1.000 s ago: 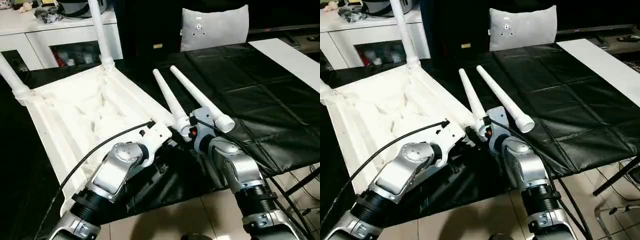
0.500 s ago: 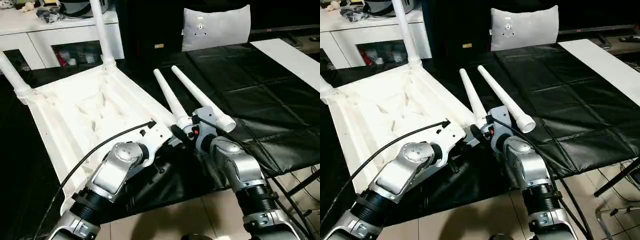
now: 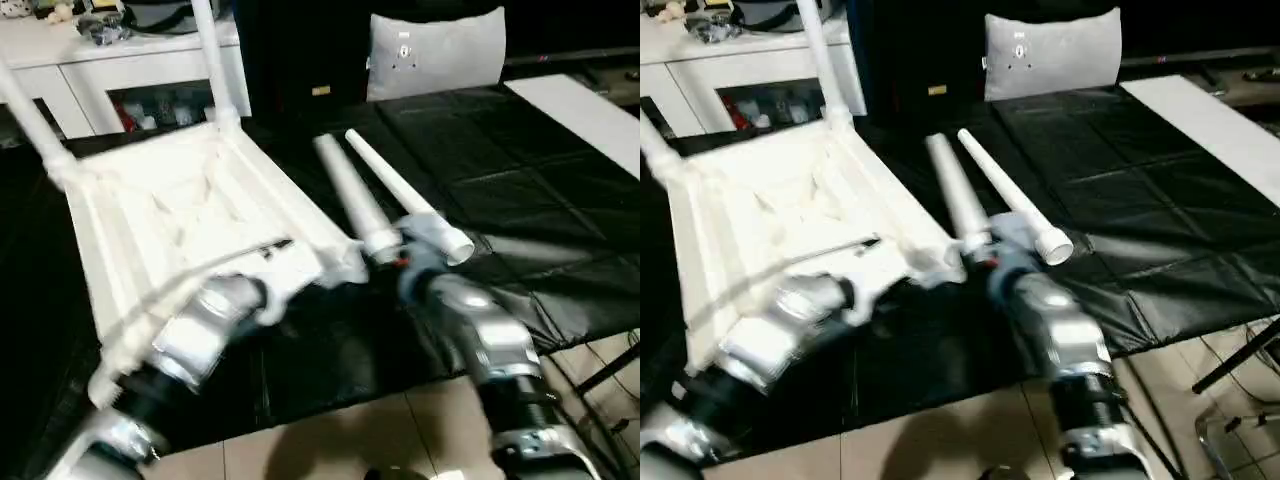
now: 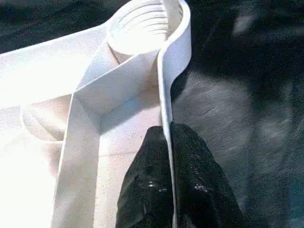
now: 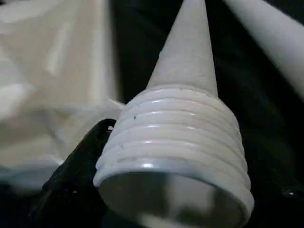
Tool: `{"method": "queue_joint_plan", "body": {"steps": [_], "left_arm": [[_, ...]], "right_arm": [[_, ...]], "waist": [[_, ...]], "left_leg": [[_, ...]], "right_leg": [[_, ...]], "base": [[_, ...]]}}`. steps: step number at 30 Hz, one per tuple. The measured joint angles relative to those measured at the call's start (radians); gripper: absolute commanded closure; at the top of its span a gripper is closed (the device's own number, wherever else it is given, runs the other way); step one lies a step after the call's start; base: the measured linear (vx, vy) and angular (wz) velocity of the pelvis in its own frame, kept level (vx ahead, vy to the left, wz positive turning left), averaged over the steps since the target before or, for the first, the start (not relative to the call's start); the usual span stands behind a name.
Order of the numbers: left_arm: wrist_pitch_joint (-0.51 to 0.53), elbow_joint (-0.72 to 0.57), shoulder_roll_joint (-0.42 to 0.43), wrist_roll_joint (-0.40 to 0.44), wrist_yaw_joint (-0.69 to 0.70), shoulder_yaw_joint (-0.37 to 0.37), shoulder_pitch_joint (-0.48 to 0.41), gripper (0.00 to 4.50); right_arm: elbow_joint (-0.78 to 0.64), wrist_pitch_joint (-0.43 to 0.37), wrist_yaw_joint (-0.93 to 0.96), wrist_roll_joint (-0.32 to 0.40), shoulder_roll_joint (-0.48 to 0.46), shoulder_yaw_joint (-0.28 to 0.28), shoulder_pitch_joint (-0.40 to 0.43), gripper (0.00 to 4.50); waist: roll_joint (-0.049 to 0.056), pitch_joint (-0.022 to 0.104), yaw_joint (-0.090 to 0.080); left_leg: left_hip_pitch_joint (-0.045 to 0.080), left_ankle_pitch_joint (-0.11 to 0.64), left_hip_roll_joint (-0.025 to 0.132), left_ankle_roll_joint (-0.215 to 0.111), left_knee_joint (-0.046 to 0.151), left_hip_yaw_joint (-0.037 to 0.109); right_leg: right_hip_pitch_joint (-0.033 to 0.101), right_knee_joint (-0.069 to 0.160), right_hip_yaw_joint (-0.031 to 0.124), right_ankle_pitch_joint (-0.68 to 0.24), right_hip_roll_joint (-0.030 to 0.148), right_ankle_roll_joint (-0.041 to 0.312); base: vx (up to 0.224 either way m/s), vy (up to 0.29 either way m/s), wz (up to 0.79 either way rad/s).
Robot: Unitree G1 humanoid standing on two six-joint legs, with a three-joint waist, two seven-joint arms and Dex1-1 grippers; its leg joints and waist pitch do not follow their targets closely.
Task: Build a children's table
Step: Insert table leg to table base
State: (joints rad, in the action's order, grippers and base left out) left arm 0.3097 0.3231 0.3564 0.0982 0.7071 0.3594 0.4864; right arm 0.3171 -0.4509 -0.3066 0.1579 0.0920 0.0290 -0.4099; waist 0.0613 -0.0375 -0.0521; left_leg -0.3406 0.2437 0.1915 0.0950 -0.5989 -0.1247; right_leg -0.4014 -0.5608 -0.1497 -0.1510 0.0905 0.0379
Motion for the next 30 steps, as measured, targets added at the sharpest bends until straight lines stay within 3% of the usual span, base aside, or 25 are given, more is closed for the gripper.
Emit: {"method": "queue_joint_plan", "body": {"steps": [3,4,7,11,16,19,22,26,30], "left_arm": [[-0.044,0.056,0.016,-0.010,0.021,-0.013,0.030,4.50],[-0.056,0.083,0.019,-0.023,0.036,-0.024,0.042,3.94],[-0.081,0.120,0.038,-0.037,0.066,-0.032,0.062,3.94],[-0.100,0.136,0.039,-0.057,0.077,-0.063,0.069,3.54],[-0.089,0.131,0.006,-0.151,0.077,-0.162,0.080,3.09],[-0.037,0.120,-0.056,-0.253,0.073,-0.243,0.101,3.05],[0.027,0.087,-0.112,-0.355,0.047,-0.323,0.124,2.70],[0.174,0.109,-0.223,-0.520,-0.100,-0.493,0.215,2.44],[0.253,0.150,-0.271,-0.593,-0.204,-0.571,0.236,2.15]], "right_arm": [[-0.001,0.042,0.003,0.024,-0.004,0.033,0.011,1.52],[-0.007,0.058,0.000,0.042,-0.007,0.044,0.012,1.53],[-0.038,0.102,-0.008,0.049,-0.005,0.055,0.013,1.53],[-0.039,0.143,-0.017,0.050,0.000,0.066,0.024,1.56],[-0.062,0.204,-0.068,0.050,-0.002,0.049,0.058,1.58],[-0.078,0.265,-0.095,0.057,-0.011,0.040,0.058,1.59],[-0.082,0.302,-0.117,0.069,-0.022,0.035,0.058,1.62],[-0.083,0.345,-0.139,0.076,-0.035,0.020,0.060,1.66],[-0.085,0.357,-0.146,0.076,-0.040,0.017,0.060,1.70]], "waist": [[0.014,-0.007,-0.002],[0.017,-0.007,-0.001],[0.026,-0.008,0.000],[0.029,-0.009,0.008],[0.034,-0.011,0.022],[0.034,-0.011,0.035],[0.034,-0.011,0.043],[0.034,-0.011,0.058],[0.034,-0.011,0.058]], "left_leg": [[-0.003,-0.002,0.000,-0.004,0.000,0.000],[-0.005,-0.003,0.000,-0.004,0.000,0.000],[-0.009,-0.003,0.001,-0.004,-0.002,0.001],[-0.009,-0.003,0.000,-0.005,-0.004,0.001],[-0.008,-0.003,0.000,-0.004,-0.010,0.001],[-0.008,-0.005,0.000,-0.004,-0.010,0.001],[-0.008,-0.006,0.000,-0.005,-0.010,0.001],[-0.009,-0.006,0.000,-0.005,-0.011,0.001],[-0.010,-0.006,0.000,-0.006,-0.011,0.001]], "right_leg": [[-0.003,-0.001,0.000,0.001,0.000,0.001],[-0.005,-0.002,-0.001,0.001,0.000,0.001],[-0.009,-0.005,-0.001,0.000,0.000,0.002],[-0.009,-0.011,-0.001,-0.003,0.001,0.002],[-0.009,-0.016,0.000,-0.003,0.001,0.003],[-0.009,-0.016,0.000,-0.003,0.002,0.002],[-0.009,-0.017,0.000,-0.001,0.002,0.005],[-0.009,-0.017,0.000,-0.001,0.002,0.005],[-0.009,-0.016,-0.001,-0.002,0.002,0.004]], "base": [[0.000,0.000,0.00],[0.000,0.000,0.00],[0.000,0.000,0.00],[0.000,0.000,0.00],[0.000,0.000,0.00],[0.000,0.000,0.00],[0.000,0.000,0.00],[0.000,0.000,0.00],[0.000,0.000,0.00]]}}
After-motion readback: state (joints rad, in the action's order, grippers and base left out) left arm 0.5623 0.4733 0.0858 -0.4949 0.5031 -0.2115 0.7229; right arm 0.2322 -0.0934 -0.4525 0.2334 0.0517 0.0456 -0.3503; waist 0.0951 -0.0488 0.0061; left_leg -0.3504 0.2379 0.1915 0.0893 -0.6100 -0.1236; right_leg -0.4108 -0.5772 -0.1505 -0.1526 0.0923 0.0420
